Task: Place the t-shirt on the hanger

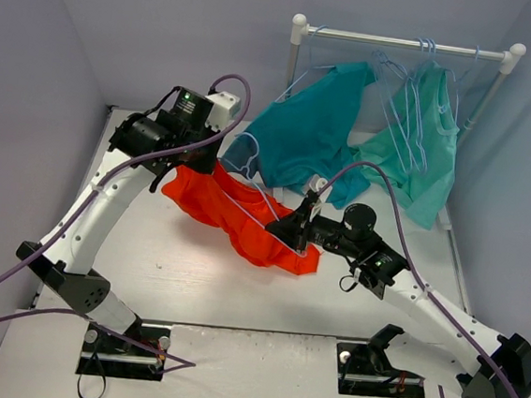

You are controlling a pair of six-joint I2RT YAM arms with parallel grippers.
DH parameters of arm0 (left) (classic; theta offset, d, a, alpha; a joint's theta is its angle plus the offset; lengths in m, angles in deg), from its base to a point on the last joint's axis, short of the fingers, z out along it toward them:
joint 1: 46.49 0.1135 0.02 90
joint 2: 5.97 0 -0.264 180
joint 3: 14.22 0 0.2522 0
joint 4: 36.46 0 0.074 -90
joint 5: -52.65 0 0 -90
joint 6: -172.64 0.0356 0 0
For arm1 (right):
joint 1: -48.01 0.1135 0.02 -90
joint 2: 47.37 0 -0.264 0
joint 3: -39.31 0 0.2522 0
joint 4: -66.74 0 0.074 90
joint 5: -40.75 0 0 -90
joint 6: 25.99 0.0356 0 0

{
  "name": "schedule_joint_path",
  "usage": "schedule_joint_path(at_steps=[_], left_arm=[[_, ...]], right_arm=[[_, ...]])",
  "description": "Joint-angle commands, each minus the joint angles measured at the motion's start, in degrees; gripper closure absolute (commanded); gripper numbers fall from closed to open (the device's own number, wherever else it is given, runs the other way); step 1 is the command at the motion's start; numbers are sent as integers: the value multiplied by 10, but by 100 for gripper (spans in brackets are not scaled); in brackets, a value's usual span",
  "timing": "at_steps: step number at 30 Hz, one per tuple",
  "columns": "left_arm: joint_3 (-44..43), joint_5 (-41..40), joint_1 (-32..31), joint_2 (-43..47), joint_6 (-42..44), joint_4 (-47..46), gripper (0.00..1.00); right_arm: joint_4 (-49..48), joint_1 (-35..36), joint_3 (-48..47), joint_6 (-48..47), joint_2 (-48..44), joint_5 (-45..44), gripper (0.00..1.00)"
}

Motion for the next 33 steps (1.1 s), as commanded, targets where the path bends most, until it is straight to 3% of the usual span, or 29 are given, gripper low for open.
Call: schedule_joint_path(at_steps=[1, 33], left_arm=[[-43, -3, -13, 33, 31, -23, 100], [-125, 27, -98, 39, 68, -54, 100]], right_arm=[[-82, 6, -45, -26, 1, 41, 100], [-138, 3, -139, -22, 41, 70, 100]])
